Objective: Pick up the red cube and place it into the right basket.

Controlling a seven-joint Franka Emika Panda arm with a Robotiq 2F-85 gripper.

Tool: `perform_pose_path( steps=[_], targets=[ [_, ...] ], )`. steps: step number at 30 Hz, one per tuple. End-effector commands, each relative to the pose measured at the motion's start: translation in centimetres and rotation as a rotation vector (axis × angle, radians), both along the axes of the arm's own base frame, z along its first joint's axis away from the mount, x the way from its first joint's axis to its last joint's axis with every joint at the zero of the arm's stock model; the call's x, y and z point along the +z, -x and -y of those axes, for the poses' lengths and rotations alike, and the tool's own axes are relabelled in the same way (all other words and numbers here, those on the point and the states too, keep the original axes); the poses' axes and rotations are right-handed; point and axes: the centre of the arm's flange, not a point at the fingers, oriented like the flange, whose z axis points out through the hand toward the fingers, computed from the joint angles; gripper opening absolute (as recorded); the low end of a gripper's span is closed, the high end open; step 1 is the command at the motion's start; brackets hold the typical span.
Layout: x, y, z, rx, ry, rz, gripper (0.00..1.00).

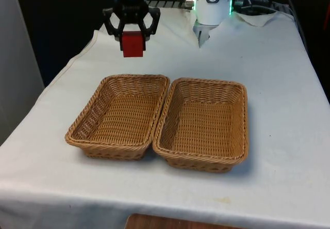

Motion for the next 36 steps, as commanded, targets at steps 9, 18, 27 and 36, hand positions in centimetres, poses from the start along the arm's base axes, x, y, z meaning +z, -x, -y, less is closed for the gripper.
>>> perform_pose_path(
  steps=[9, 18, 27, 36],
  targets=[
    [-1.2, -2.2, 0.1, -0.027, -0.017, 0.03, 0.02],
    [-3.3, -4.0, 0.0, -0.056, -0.033, 0.067, 0.02],
    [-6.3, -5.7, 0.4, -0.089, -0.037, 0.077, 0.02],
    [-9.0, -7.4, 0.4, -0.121, -0.035, 0.076, 0.02]
  ],
)
